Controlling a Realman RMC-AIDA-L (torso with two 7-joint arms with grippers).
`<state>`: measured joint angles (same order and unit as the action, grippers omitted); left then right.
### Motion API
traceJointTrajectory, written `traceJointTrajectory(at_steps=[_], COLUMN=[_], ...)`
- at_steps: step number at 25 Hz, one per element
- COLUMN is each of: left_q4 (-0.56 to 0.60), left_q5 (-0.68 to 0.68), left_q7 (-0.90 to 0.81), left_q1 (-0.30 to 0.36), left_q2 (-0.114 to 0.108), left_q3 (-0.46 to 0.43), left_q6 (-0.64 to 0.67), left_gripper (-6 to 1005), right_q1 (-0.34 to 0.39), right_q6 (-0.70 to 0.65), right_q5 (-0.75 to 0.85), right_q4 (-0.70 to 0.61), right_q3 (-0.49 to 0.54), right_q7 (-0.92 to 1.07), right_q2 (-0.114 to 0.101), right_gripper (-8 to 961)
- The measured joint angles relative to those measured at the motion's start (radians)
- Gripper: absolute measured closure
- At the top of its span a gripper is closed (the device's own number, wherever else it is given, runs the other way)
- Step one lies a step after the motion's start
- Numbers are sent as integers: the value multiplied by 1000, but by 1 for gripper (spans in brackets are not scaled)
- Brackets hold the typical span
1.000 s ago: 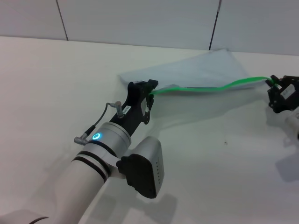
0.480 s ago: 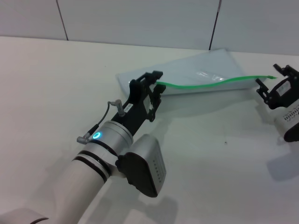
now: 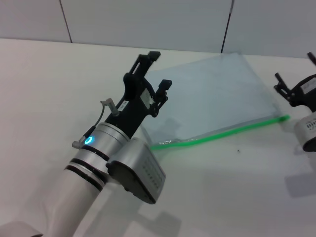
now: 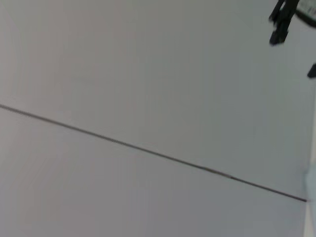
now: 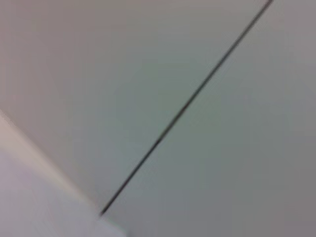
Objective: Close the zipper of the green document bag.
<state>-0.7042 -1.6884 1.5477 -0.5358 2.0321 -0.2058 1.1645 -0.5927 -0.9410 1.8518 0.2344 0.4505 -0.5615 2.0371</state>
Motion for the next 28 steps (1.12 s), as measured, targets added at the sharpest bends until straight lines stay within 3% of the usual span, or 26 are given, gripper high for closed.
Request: traceJointTrajectory(at_steps=[4,6,11,12,19,25,28], left_q4=[25,42,56,60,96,179,221], left_q5=[9,10,21,24,54,102,126], left_q7=[-88,-154,-318,-361,-657,-952,-1066], left_q1=[0,0,-1,0,-6,-29,-39], left_q2=[4,7,9,9,6,5,3], left_q3=[-6,-6,-28,-38,-109,-152,-153], left_q6=[32,42,75,92,144,128,106], left_gripper=[200,134,138,138,164,313,320], right_q1=[18,15,-2,-15,-50,-71,-76], right_q6=[-45,-24,18,27,39,39,39], right_q5=[-39,-59,-64,-58,-44,-39,-39], right_q4=[54,88,121,120,70,59,58], right_q3=[1,-3,-6,-12,-24,-26,-26], right_q7=[1,26,134,234,458,491,493], right_q2=[0,1,1,-1,-6,-3,-3], right_gripper=[65,66,67,67,69,71,74])
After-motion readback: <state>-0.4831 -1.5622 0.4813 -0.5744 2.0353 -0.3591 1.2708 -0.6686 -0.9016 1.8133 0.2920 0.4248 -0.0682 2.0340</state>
